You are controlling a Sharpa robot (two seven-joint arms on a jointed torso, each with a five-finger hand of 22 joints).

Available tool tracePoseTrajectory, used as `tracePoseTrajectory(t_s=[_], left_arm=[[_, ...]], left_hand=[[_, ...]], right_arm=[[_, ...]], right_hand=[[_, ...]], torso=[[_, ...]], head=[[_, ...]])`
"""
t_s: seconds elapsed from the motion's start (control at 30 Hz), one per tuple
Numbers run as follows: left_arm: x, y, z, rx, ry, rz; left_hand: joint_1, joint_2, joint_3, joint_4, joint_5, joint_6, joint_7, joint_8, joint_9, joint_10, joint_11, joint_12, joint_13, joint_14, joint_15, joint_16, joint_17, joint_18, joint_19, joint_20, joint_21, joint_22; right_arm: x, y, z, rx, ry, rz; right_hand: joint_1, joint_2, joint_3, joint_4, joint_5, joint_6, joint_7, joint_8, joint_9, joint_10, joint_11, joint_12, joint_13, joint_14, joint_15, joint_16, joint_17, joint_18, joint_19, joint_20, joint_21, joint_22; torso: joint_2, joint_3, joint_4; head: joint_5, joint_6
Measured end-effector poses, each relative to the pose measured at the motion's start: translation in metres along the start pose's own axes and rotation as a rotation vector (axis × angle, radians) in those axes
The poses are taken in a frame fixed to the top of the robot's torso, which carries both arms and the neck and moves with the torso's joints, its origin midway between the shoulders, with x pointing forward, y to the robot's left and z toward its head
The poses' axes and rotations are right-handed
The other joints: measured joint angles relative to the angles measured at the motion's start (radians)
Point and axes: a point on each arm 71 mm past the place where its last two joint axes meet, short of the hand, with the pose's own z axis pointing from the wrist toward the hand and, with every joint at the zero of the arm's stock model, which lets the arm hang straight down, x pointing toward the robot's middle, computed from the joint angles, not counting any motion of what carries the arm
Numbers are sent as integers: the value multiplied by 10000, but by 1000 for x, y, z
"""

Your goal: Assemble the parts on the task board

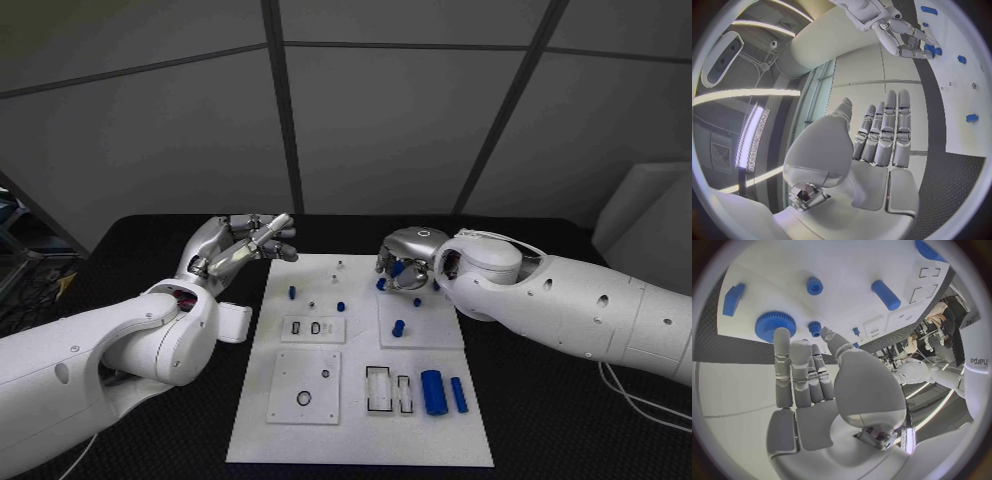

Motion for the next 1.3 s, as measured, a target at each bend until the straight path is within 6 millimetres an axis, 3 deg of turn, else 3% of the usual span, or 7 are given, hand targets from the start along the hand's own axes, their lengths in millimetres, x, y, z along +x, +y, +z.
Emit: tracePoseTrajectory(t_s=[0.17, 0.33, 0.6, 1.0, 1.1, 1.3], left_arm=[[0, 0, 0, -21, 33, -7], [-1, 1, 0, -66, 31, 4], [-1, 1, 0, -116, 63, -6], [-4, 2, 0, -156, 16, 34], [-4, 2, 0, -157, 16, 35], [-5, 1, 0, -160, 5, 46]], left_hand=[[0, 0, 0, 0, 0, 13, 14, -36, 0, 0, 0, -41, 0, 0, 0, -38, 22, 0, 0, 0, 0, -1], [0, 0, 0, 1, 0, 14, 14, -36, 1, -1, 0, -41, -1, 0, 0, -37, 38, 1, 0, 0, 0, 8], [0, 0, -28, -26, 0, -28, 56, -106, 1, -1, 1, -113, -6, -1, 0, -95, 88, 0, 0, 0, 0, 8], [0, 0, -29, -26, 0, -61, 88, -161, -9, -59, 58, -184, -18, -37, 38, -176, 166, -1, -1, 0, 0, 6], [0, 0, -29, -26, 0, -61, 88, -160, -9, -59, 59, -184, -18, -37, 37, -176, 166, 0, -1, 0, 0, 6], [-1, 0, -29, -26, 0, -60, 88, -157, -8, -59, 58, -184, -17, -37, 38, -176, 180, 0, -1, 0, 0, 5]], right_arm=[[0, 3, 2, -32, 30, -103], [1, 1, 3, 18, 48, -171], [2, 5, 7, -67, 120, -206], [3, 4, 10, -29, 352, -274], [3, 5, 11, -39, 384, -289], [3, 6, 12, -63, 400, -307]], right_hand=[[175, 175, 447, 7, 0, 100, -10, 0, 13, 129, 6, 0, 0, 0, 0, 518, 496, 0, 165, 7, 456, 545], [185, 185, 787, 49, 1, 172, -9, 0, 13, 225, 8, 0, -1, 0, 0, 943, 916, 0, 282, -9, 820, 987], [226, 144, 1304, 104, 1, 430, -73, 67, 32, 506, -71, 51, 20, 36, -37, 1376, 1313, 0, 396, -46, 1266, 1526], [253, 117, 1476, 152, 1, 505, -68, 66, 30, 578, -71, 51, 19, 36, -37, 1531, 1461, -1, 395, -46, 1422, 1719], [270, 99, 1559, 155, 1, 534, -67, 66, 29, 623, -71, 51, 19, 36, -37, 1635, 1555, -166, 469, -47, 1534, 1857], [277, 92, 1672, 178, 1, 635, -122, 64, 42, 727, -104, 51, 28, 36, -37, 1829, 1751, -164, 527, -62, 1688, 2064]], torso=[[27, 2, -11], [53, 2, -12], [87, -4, -12], [126, -10, -6], [135, -11, -5], [148, -12, -3]], head=[[15, -11], [9, 2], [40, -86], [72, -145], [72, -152], [82, -155]])
